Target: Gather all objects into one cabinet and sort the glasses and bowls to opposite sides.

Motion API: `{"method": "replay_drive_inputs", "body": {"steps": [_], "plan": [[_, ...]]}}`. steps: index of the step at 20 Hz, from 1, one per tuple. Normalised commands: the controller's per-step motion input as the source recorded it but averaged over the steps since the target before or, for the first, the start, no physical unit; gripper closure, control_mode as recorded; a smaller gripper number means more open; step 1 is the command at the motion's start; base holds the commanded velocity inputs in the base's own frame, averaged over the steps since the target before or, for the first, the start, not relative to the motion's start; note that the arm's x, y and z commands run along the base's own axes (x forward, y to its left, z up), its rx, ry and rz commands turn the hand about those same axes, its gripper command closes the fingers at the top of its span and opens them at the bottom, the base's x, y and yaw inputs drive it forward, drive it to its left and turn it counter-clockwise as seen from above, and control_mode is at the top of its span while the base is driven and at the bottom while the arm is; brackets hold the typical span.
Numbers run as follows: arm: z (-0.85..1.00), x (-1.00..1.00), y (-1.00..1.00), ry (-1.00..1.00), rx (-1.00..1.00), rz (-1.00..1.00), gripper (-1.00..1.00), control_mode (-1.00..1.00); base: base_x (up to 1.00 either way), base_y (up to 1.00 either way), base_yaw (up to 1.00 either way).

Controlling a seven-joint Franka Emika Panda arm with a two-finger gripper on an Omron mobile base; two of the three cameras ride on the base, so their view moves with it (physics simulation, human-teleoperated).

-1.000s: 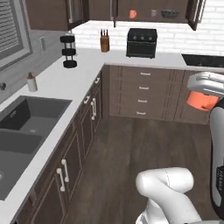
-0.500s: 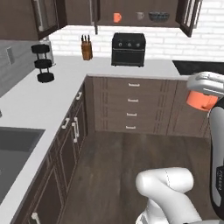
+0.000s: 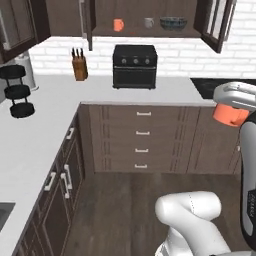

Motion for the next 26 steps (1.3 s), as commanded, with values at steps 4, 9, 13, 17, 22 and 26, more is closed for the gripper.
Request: {"method": "replay_drive_inputs", "body": {"steps": [4,9,13,17,22,26], "plan": [[0.00,0.00,0.00,0.00,0.00,0.00,1.00,1.00,0.82,0.00,-0.29],[0.00,0.00,0.00,0.00,0.00,0.00,1.00,1.00,0.68,0.00,-0.23],[0.00,0.00,0.00,0.00,0.00,0.00,1.00,1.00,0.68,0.03,-0.06],[0.00,0.00,0.00,0.00,0.00,0.00,1.00,1.00,0.76,0.00,0.00],[0.00,0.00,0.00,0.00,0.00,0.00,1.00,1.00,0.70,0.03,0.00],[0.00,0.00,0.00,0.00,0.00,0.00,1.00,1.00,0.72,0.16,0.01]]}}
